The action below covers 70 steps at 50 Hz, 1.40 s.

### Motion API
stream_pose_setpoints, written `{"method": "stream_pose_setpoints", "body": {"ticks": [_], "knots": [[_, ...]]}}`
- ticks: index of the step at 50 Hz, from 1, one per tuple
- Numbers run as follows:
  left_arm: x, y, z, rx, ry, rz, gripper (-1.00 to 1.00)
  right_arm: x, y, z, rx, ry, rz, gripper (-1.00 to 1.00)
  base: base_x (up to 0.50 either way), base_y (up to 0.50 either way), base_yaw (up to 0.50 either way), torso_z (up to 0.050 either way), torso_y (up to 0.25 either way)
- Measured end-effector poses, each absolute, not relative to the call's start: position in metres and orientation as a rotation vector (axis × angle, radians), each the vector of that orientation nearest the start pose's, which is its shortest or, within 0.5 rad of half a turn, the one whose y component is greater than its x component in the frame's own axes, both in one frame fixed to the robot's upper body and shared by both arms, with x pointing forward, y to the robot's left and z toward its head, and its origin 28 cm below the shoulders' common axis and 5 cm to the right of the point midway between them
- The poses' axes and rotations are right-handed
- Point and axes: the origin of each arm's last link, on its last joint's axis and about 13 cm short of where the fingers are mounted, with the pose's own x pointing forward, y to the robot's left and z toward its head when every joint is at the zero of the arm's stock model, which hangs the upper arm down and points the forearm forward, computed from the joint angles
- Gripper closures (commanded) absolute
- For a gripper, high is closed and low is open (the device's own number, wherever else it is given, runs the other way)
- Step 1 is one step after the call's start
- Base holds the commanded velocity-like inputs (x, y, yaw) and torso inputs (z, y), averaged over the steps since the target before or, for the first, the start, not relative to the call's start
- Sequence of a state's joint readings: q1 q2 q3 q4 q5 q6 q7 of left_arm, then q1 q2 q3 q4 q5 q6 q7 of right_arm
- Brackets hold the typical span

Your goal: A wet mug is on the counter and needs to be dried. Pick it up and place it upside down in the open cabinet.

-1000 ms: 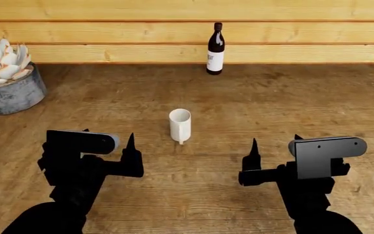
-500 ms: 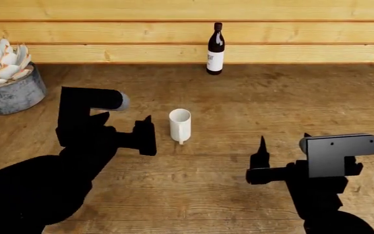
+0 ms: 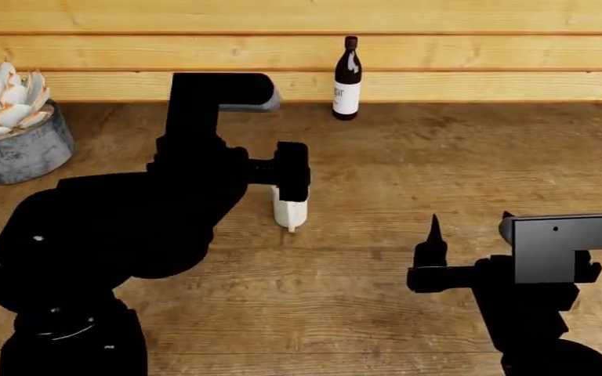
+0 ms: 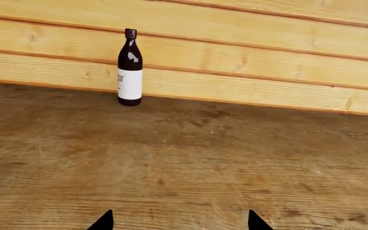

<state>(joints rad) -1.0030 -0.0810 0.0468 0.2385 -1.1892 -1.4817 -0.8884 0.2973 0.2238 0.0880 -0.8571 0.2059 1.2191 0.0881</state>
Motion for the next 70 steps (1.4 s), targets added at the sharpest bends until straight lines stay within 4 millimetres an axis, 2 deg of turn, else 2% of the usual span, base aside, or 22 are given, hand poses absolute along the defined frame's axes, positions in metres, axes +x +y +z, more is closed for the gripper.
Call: {"method": "stream_pose_setpoints", "body": {"ticks": [14, 28, 46, 70], "knots": [[0.286, 0.127, 0.255, -0.007, 0.333, -0.210, -1.00, 0.194, -0.142, 0.168, -0.077, 0.038, -0.079, -1.00, 0.00, 0.00, 0.00, 0.000, 0.000], [0.294, 0.111, 0.240, 0.022, 0.377, -0.183, -1.00, 0.188, -0.146, 0.171, -0.060, 0.016, -0.095, -1.00, 0.00, 0.00, 0.00, 0.000, 0.000], [0.301, 0.103, 0.211, 0.051, 0.438, -0.151, -1.00, 0.186, -0.149, 0.172, -0.051, 0.009, -0.106, -1.00, 0.00, 0.00, 0.00, 0.000, 0.000], [0.307, 0.102, 0.184, 0.074, 0.490, -0.131, -1.00, 0.186, -0.150, 0.174, -0.048, 0.004, -0.113, -1.00, 0.00, 0.00, 0.00, 0.000, 0.000]]}}
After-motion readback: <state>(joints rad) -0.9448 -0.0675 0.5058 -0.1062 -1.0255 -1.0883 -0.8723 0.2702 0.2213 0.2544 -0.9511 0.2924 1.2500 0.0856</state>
